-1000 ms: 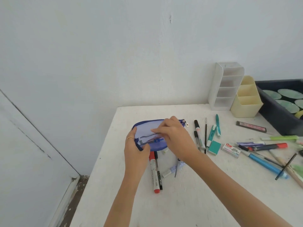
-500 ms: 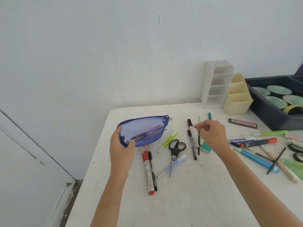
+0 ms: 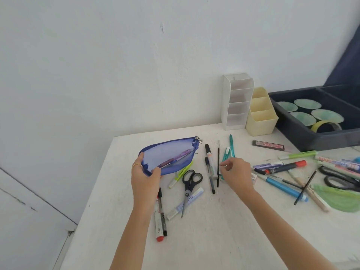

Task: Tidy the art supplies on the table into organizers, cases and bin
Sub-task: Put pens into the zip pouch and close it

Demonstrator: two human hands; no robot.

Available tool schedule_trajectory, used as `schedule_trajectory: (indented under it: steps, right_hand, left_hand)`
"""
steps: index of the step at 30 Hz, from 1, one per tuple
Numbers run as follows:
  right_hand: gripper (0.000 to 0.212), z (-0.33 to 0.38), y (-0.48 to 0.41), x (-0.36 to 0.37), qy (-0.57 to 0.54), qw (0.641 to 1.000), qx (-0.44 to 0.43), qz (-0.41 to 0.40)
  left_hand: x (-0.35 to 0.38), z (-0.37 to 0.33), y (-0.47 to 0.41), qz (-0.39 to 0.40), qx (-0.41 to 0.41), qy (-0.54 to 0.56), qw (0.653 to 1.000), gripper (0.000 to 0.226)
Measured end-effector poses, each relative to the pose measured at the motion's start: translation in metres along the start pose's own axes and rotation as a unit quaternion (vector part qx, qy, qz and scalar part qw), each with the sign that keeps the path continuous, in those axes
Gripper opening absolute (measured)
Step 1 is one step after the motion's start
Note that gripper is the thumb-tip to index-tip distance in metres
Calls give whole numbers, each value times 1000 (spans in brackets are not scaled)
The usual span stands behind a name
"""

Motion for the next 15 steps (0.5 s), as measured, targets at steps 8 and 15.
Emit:
schedule_trajectory:
  steps: [8,15]
  right_hand:
    - [17,11,9,38,71,986,-114,102]
    - [22,13,5,43,24,971,-155,181]
  left_hand:
    - [26,-5,3,-24,-9,9,1000,60]
    - [41,-2,7,-44,-17,12,999,59]
Point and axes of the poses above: each hand's wrist, its own y-axis away from the middle knuckle, its own x-axis out of the palm, z = x × y, the point moved 9 cm from there along -y, towards the middle knuckle, and after that the axes turned 3 degrees about -z, right-handed, at the moved point
